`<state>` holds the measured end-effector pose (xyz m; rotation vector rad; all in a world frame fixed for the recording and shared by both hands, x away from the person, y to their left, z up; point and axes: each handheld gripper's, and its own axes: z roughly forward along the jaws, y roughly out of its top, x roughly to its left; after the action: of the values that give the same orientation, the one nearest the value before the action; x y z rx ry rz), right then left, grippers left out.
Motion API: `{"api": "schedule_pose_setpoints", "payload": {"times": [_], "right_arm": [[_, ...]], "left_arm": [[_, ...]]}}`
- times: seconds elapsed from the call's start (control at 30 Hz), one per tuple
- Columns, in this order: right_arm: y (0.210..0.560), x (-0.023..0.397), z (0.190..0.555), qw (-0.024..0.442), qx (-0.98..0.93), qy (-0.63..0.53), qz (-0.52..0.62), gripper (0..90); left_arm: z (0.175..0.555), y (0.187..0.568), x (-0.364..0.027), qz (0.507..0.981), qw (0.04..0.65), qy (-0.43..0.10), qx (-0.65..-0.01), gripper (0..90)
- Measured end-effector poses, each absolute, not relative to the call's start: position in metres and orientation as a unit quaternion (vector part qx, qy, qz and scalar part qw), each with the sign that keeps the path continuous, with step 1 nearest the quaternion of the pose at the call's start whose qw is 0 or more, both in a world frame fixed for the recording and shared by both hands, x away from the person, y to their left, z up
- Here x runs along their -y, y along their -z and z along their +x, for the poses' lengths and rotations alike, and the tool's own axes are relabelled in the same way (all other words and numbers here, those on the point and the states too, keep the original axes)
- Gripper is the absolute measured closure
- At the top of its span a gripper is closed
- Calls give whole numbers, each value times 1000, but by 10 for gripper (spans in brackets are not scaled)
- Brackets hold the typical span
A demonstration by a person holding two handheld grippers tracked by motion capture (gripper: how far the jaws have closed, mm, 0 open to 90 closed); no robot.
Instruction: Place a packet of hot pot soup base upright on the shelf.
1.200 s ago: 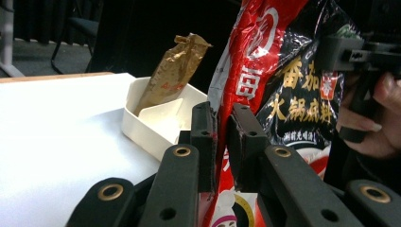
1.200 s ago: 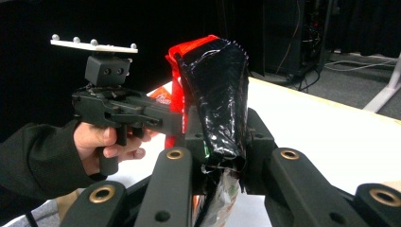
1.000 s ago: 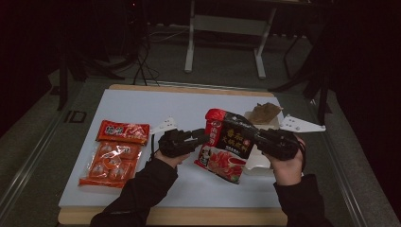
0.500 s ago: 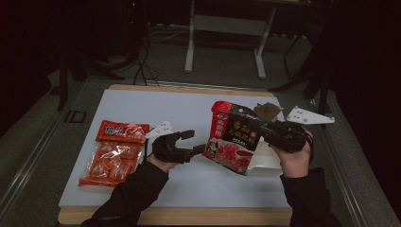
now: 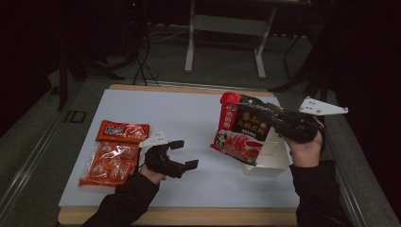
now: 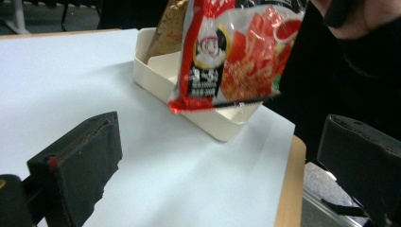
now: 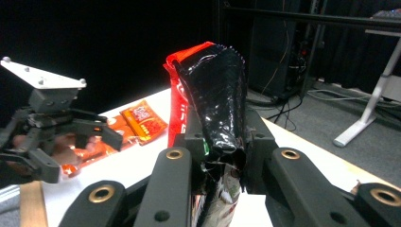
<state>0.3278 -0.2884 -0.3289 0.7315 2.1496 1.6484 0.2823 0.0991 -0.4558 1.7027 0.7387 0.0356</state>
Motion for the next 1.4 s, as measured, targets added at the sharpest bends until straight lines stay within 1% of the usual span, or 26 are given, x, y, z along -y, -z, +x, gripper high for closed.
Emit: {"api": "schedule_pose_setpoints", "payload": {"times": [0.33,0.47,0.83,1.0,1.07,1.13,1.23,1.4], "right_arm": [[324,307,348,175,-750,-584,258,767],[325,317,357,191,-749,-573,272,767],[322,347,377,228,-758,-544,278,764],[329,352,386,248,-769,-532,254,762],[333,352,387,266,-771,-526,241,762],[337,353,390,262,-775,-524,238,761],[342,352,393,275,-780,-513,228,762],[349,353,399,283,-786,-504,219,761]], "left_arm": [[267,461,-111,738,593,-18,-322,11],[262,466,-117,738,590,-26,-327,12],[254,484,-125,732,591,-18,-340,12],[253,486,-125,728,595,-12,-339,12],[253,487,-125,728,596,-10,-338,12],[252,488,-125,728,596,-9,-339,12],[252,489,-125,728,598,-9,-337,12],[252,491,-125,726,600,-6,-337,12]]}}
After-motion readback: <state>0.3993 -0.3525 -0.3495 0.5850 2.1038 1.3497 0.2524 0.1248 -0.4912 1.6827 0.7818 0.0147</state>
